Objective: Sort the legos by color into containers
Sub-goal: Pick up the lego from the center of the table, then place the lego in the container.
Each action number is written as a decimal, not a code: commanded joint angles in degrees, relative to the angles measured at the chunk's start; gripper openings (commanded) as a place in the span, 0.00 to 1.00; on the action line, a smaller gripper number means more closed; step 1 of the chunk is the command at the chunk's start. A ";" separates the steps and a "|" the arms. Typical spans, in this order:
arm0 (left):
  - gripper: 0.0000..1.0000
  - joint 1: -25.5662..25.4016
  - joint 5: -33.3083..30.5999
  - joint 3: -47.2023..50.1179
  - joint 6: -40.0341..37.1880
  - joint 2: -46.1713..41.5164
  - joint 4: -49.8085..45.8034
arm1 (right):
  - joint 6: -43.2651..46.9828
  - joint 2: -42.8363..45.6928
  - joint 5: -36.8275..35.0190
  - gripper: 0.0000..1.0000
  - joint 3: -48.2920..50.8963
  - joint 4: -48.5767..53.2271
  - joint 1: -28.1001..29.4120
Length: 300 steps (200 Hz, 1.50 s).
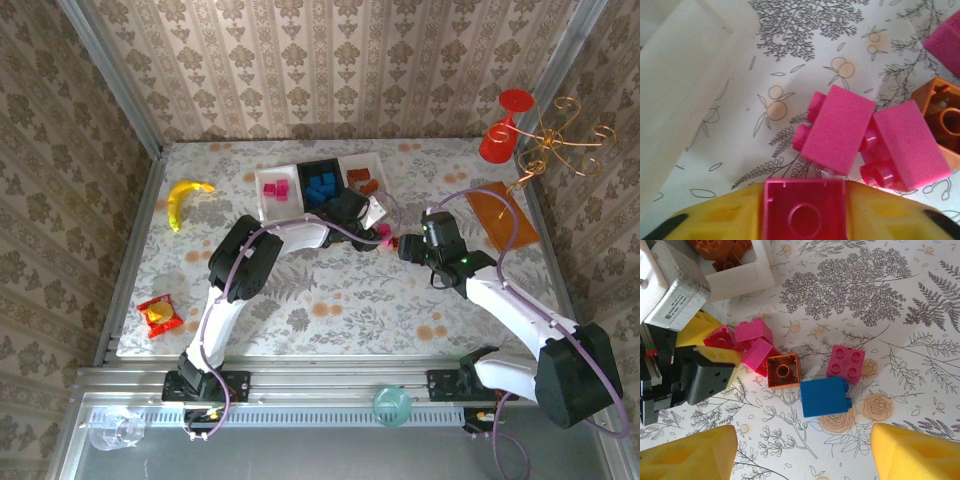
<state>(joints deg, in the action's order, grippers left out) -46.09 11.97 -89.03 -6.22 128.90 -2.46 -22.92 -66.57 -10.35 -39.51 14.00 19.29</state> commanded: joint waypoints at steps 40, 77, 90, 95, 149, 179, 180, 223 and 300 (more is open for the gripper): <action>0.24 -0.26 2.99 14.99 3.10 -14.07 9.59 | -0.24 1.25 -1.38 0.72 0.05 1.81 -0.38; 0.23 3.81 -0.08 26.45 4.98 -28.26 14.44 | -0.68 2.45 0.60 0.72 0.25 0.34 -0.13; 0.23 6.82 -2.86 28.93 5.63 -32.47 14.60 | -1.04 2.28 1.41 0.71 0.48 -0.77 0.17; 0.24 7.99 -3.98 29.36 5.95 -33.58 14.08 | -1.08 2.09 1.66 0.71 0.42 -1.15 0.29; 0.24 17.86 -15.04 23.25 6.09 -30.16 5.25 | -1.00 -0.92 1.35 0.71 -1.11 -1.21 1.54; 0.25 19.54 -18.54 17.08 5.19 -23.52 2.39 | -0.37 -3.83 0.79 0.71 -3.53 2.99 1.63; 0.25 19.54 -18.68 16.89 5.13 -23.30 2.29 | -0.37 -3.88 0.78 0.72 -3.54 3.02 1.67; 0.34 22.57 -20.76 11.37 4.98 -18.64 -0.66 | -1.18 -7.05 1.25 0.72 -4.53 2.28 2.33; 0.69 22.65 -13.61 24.69 11.61 -35.21 7.99 | 2.45 -24.27 -0.28 0.72 -16.86 1.83 3.20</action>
<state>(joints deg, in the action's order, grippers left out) -23.44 -5.10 -68.42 1.72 100.97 0.97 -22.41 -86.21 -9.32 -51.79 15.31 21.85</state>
